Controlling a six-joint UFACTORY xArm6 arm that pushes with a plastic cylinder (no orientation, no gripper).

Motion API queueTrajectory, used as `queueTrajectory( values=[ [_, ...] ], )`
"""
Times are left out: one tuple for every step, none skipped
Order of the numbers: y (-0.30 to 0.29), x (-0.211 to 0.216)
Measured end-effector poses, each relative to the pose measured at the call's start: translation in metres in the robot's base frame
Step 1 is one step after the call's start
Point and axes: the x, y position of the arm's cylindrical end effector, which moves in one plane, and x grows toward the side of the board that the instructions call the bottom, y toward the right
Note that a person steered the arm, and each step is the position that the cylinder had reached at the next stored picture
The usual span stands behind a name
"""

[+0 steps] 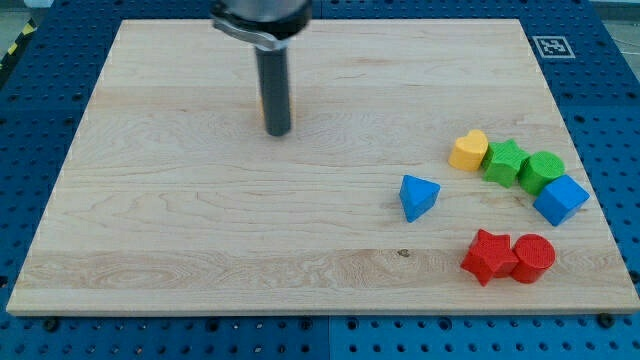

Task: Slide the yellow hexagon towards the top left corner of the board

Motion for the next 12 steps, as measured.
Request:
queueTrajectory(
  values=[
    [0.002,-0.025],
    [0.049,-0.024],
    [0.077,-0.031],
    [0.077,-0.070],
    [0.077,-0.070],
    [0.075,-0.070],
    [0.068,-0.071],
    [0.072,-0.043],
    [0.071,-0.011],
    [0.059,-0.006],
    [0.051,-0.007],
    [0.029,-0.015]
  ],
)
